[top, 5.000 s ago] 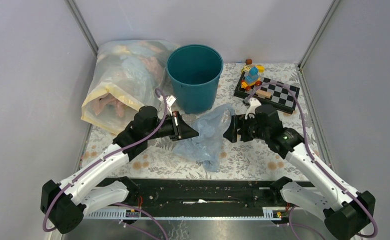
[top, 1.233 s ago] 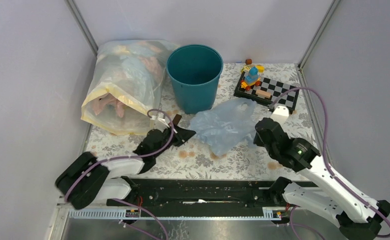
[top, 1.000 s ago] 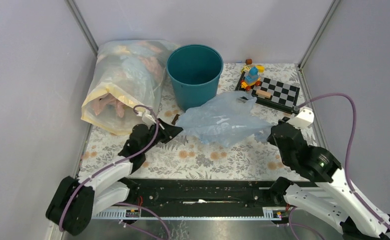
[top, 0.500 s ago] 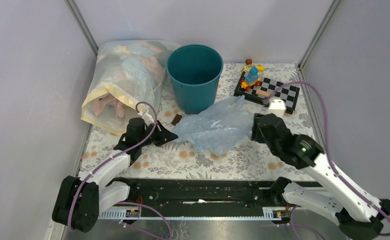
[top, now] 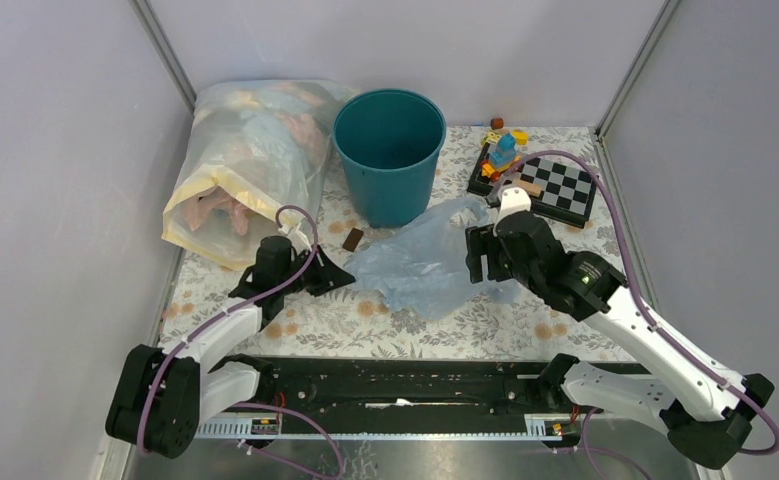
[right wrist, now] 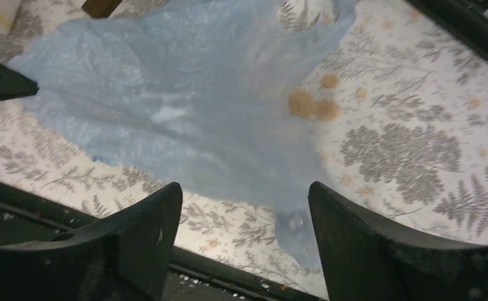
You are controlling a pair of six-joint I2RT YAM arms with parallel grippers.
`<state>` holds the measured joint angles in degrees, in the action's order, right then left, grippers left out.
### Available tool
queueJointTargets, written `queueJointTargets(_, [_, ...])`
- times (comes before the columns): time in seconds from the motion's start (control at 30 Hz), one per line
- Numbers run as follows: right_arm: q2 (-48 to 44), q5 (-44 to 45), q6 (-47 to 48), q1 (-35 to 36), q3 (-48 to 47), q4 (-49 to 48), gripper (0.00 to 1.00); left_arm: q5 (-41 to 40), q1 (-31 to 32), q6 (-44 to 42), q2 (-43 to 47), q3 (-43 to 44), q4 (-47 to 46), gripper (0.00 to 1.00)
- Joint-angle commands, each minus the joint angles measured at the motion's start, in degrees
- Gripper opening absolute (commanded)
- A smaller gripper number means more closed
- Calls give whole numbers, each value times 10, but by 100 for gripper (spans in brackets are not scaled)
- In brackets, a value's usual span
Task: Put the trash bags into the trash bin
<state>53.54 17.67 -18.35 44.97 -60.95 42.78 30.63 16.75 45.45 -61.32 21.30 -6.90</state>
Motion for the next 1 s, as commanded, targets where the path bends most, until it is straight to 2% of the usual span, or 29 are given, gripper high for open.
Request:
queueJointTargets(0.0, [20, 93, 55, 5, -55, -47, 84, -7, -3, -11, 8, 21, -7, 0])
queueJointTargets(0.13, [45, 119, 83, 5, -107, -46, 87, -23, -2, -9, 20, 17, 0, 0])
queueJointTargets(0.2, [56, 53, 90, 5, -113, -44, 83, -25, -2, -8, 18, 17, -2, 0])
queueJointTargets(0.3, [64, -83, 85, 6, -68, -80, 76, -22, -2, -7, 3, 21, -8, 0])
queueJointTargets(0.4, [84, -135, 56, 39, -4, -127, 68, -21, -3, -10, -19, 27, -13, 0])
queueJointTargets(0.53, [128, -51, 4, 157, 47, -192, 65, -25, -2, 0, -31, 14, -38, 0])
queueJointTargets(0.7, [190, 47, -46, 262, 42, -225, 59, -47, -2, 3, -36, -5, -51, 0])
queueJointTargets(0.8, [237, 98, -82, 307, 23, -229, 56, -53, -3, -4, -48, -5, -50, 0])
queueJointTargets(0.97, [319, 156, -138, 327, 9, -246, 55, -54, -3, -6, -59, -16, -62, 0])
